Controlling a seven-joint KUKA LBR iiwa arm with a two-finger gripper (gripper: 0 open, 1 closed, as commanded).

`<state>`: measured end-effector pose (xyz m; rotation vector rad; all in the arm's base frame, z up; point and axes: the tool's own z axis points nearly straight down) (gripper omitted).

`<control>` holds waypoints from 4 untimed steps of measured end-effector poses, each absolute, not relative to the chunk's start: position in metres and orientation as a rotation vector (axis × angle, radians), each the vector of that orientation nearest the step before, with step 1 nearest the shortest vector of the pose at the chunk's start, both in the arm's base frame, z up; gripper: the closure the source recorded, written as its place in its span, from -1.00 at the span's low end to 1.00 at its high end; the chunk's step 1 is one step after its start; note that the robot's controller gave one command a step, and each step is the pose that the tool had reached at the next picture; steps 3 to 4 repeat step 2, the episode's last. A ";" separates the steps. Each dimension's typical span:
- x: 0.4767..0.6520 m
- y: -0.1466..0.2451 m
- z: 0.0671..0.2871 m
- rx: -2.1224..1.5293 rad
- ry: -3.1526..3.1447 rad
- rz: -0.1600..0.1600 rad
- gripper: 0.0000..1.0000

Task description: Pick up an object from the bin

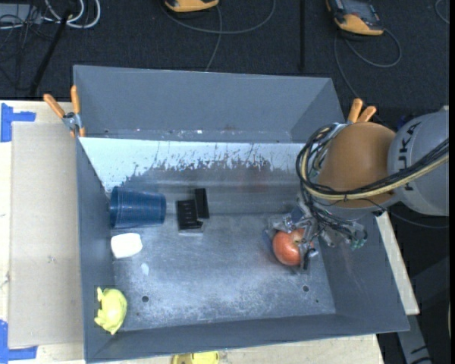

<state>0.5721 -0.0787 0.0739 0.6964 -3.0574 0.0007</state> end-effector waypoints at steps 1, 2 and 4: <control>0.572 -0.079 0.074 0.696 -3.057 0.001 1.00; 0.586 -0.087 0.227 0.721 -3.064 0.002 1.00; 0.586 -0.087 0.227 0.721 -3.064 0.002 1.00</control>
Offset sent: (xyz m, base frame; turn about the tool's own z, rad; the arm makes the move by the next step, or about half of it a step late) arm 0.0125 -0.0086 0.1519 -0.0186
